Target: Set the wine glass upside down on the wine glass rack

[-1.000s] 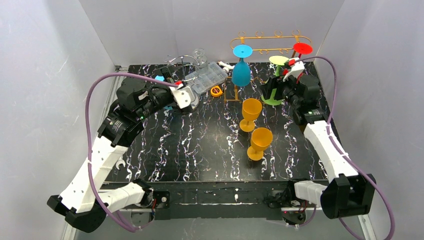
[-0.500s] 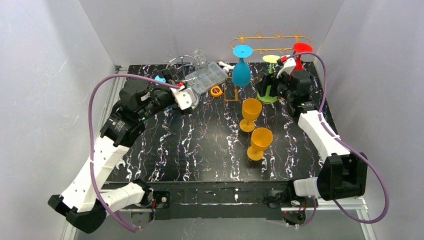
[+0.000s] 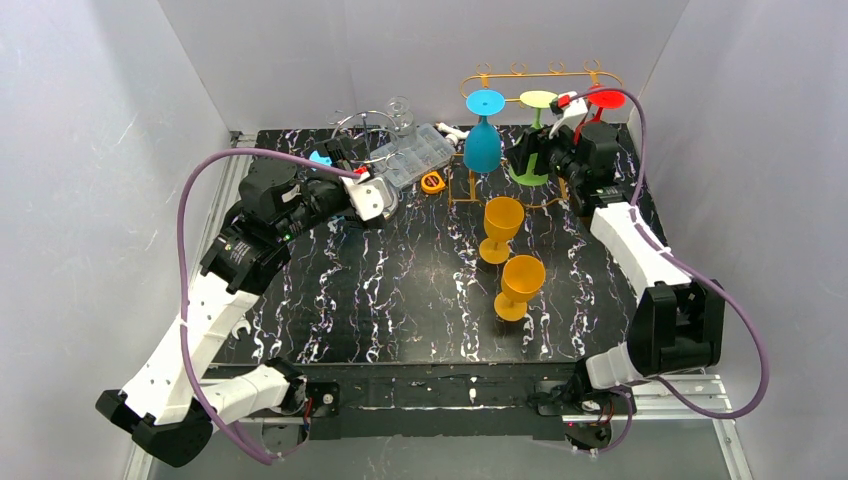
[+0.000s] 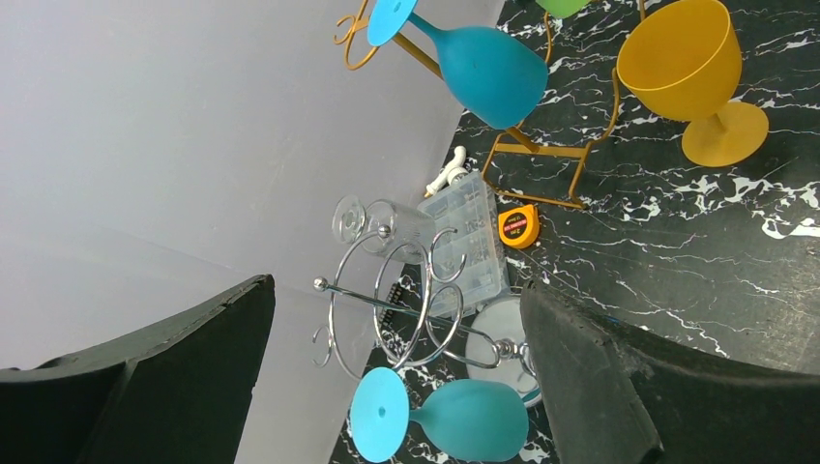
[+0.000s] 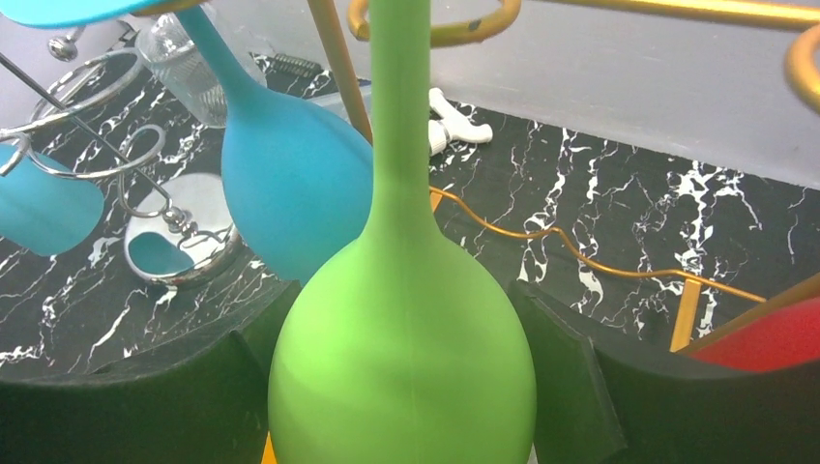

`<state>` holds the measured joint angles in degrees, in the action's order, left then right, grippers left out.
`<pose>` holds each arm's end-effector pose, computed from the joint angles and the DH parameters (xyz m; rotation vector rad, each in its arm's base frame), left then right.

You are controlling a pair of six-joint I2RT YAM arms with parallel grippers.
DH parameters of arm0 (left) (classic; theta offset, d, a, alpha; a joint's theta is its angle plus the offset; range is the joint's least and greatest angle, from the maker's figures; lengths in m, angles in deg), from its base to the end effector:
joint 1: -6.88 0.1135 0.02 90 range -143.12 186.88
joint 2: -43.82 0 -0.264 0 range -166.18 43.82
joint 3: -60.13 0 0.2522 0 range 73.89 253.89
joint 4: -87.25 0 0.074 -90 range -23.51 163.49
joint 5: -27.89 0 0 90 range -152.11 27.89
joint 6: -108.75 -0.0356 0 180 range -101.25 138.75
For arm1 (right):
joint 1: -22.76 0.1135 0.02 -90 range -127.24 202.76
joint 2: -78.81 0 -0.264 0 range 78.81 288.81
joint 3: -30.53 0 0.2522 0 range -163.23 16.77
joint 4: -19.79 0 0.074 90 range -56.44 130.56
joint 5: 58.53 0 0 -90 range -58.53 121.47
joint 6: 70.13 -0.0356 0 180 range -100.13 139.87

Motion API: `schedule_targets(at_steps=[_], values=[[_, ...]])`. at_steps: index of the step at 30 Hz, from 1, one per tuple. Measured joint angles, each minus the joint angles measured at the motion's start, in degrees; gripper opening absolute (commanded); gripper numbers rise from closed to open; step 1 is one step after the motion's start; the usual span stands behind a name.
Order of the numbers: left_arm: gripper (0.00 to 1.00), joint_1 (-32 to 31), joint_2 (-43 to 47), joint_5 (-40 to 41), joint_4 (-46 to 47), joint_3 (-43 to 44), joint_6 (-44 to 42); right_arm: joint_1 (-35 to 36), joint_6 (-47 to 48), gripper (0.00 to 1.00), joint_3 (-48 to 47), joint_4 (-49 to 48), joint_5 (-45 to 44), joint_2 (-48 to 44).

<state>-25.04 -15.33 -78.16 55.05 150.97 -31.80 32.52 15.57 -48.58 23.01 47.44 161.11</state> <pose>0.1709 -0.1180 0.4717 1.1955 1.0323 0.0333 0.3373 0.0680 0.3490 -0.2909 1.6705 0.4183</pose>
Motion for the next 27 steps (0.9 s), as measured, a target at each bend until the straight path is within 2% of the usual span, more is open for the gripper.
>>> schedule_targets(at_steps=[11,27], values=[[0.98,0.74,1.22,0.09,-0.04,-1.01,-0.22,0.00,3.15,0.27,-4.37,1.16,1.60,6.16],[0.98,1.11,2.25,0.17,-0.98,-1.62,-0.07,0.02,3.21,0.32,-4.42,0.92,2.62,7.39]])
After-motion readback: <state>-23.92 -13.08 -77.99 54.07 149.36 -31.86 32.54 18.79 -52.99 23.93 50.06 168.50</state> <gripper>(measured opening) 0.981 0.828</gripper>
